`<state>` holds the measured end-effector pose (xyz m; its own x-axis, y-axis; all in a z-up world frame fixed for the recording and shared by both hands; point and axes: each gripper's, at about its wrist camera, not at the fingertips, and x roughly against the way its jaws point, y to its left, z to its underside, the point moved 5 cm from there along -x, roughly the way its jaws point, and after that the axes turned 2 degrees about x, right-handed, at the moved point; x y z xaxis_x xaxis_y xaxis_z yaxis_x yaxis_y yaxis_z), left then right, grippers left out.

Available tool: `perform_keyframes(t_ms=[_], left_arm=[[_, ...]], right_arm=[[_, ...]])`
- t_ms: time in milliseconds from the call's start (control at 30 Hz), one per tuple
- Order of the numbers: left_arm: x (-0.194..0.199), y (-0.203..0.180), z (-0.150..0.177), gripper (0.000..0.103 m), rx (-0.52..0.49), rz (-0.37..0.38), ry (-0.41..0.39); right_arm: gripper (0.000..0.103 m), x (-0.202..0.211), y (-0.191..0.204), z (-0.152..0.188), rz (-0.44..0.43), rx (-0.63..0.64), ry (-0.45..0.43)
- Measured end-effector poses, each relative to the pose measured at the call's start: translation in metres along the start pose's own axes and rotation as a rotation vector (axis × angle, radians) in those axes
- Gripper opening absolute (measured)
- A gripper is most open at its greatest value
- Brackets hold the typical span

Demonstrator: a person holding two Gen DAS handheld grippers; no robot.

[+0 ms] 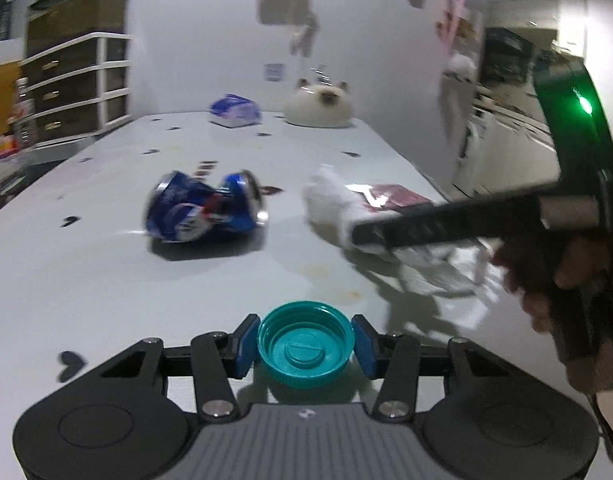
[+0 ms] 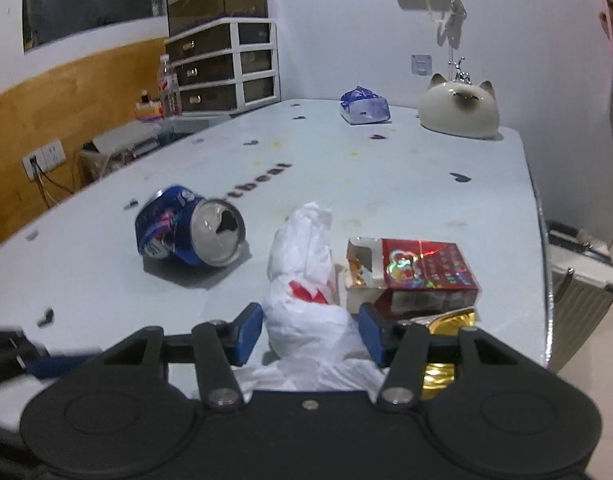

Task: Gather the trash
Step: 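Lift the teal cap with the left gripper while the right lifts the white bag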

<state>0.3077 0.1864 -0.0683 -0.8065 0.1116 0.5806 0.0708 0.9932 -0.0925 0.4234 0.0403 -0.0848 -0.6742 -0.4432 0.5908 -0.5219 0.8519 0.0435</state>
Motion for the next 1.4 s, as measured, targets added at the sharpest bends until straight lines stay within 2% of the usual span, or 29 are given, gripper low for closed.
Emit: perform_keyframes(t_ms=[67, 200, 533, 800, 1400], left_arm=[[0.002, 0.005, -0.002, 0.05, 0.02, -0.015, -0.007], [0.005, 0.008, -0.003, 0.05, 0.033, -0.029, -0.02], [0.037, 0.004, 0.01, 0.05, 0.044, -0.097, -0.065], [0.068, -0.001, 0.036, 0.05, 0.104, -0.118, -0.048], [0.155, -0.054, 0.05, 0.05, 0.067, -0.136, -0.141]], right_arm=[[0.052, -0.003, 0.004, 0.01, 0.007, 0.03, 0.056], [0.05, 0.012, 0.019, 0.025, 0.001, 0.084, 0.043], [0.05, 0.067, 0.031, 0.053, -0.018, 0.035, 0.016], [0.05, 0.115, 0.035, 0.072, -0.003, 0.009, -0.004], [0.05, 0.217, 0.035, 0.104, 0.064, 0.0, -0.099]])
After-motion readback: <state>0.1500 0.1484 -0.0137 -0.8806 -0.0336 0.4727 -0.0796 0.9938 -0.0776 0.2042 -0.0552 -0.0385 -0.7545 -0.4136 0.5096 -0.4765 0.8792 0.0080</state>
